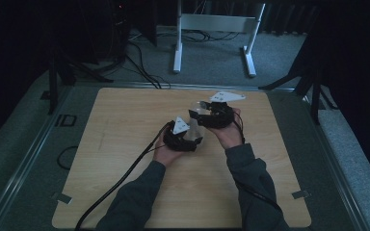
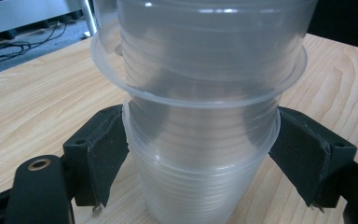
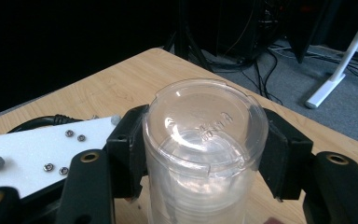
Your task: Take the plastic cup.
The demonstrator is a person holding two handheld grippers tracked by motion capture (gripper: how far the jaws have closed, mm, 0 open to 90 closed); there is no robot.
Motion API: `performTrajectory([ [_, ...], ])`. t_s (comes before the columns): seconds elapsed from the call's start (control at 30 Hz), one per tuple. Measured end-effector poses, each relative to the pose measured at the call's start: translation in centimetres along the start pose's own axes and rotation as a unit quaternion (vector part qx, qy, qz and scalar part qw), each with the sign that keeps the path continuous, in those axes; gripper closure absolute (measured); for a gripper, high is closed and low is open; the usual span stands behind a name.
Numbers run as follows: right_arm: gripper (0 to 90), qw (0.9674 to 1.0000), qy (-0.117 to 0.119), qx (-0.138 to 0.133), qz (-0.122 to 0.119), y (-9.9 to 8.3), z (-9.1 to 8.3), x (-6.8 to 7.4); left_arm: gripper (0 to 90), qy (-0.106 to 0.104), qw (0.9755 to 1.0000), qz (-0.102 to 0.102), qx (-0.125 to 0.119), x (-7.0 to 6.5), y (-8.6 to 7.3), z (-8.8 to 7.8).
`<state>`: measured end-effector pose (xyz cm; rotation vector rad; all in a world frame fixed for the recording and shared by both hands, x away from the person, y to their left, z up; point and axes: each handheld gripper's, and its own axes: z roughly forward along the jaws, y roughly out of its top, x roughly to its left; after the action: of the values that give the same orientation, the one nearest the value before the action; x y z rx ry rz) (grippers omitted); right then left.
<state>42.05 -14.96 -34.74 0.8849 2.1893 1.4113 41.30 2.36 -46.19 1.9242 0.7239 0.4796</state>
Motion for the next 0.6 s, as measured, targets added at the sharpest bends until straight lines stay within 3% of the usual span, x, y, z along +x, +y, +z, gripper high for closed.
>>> performTrajectory([
  [0.6,40.9,0.9999,0.004,-0.013,-0.001,1.5,-0.6,0.2,17.4,-0.003,0.9999,-0.003,-0.009,0.3,0.7,-1.0],
])
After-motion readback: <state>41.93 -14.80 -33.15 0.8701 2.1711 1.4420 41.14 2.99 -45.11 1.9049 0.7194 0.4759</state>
